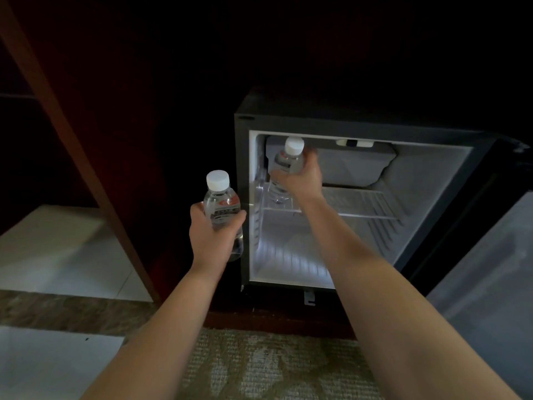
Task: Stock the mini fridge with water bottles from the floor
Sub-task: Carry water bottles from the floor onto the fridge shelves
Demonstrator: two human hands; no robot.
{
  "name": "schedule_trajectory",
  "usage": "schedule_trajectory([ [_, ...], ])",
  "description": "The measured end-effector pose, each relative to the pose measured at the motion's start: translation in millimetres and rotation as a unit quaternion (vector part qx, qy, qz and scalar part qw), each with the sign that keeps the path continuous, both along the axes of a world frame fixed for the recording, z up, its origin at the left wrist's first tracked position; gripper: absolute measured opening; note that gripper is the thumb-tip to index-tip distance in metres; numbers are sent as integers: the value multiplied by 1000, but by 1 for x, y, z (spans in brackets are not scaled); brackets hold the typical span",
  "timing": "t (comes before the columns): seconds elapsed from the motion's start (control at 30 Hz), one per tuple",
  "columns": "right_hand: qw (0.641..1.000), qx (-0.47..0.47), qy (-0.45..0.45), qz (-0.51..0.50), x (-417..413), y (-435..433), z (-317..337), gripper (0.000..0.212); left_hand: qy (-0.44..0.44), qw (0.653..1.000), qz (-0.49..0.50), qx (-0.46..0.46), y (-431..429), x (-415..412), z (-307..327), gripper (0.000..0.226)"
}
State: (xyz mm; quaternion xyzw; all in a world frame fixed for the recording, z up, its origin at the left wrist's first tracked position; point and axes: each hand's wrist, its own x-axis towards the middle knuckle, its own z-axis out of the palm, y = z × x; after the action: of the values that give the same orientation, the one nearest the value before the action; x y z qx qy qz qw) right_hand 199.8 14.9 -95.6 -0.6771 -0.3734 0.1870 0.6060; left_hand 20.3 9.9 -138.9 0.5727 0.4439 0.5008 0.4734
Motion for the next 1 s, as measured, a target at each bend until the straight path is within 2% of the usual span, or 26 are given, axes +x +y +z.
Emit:
schedule_trajectory([
  [0.2, 999, -22, -18, 32, 16, 22, -9, 65, 3, 1000, 3, -15, 11, 2, -12, 53],
  [0.47, 990, -116, -56, 51, 23, 33, -51, 64, 20, 1000, -4, -3, 14, 5, -17, 51],
  [0.57, 990, -117, -50, 59, 24, 41, -62, 61, 19, 1000, -8, 1, 15, 4, -19, 50],
  [0.73, 986, -123, -101, 49, 33, 61, -57, 52, 15, 1000, 6, -11, 16, 6, -21, 47],
  [0.87, 991, -113, -42, 61, 43, 58, -66, 68, 20, 1000, -12, -4, 15, 3, -22, 46],
  [1.0, 991, -111, -34, 74, 41, 56, -72, 71, 22, 1000, -12, -7, 15, -1, -22, 46],
])
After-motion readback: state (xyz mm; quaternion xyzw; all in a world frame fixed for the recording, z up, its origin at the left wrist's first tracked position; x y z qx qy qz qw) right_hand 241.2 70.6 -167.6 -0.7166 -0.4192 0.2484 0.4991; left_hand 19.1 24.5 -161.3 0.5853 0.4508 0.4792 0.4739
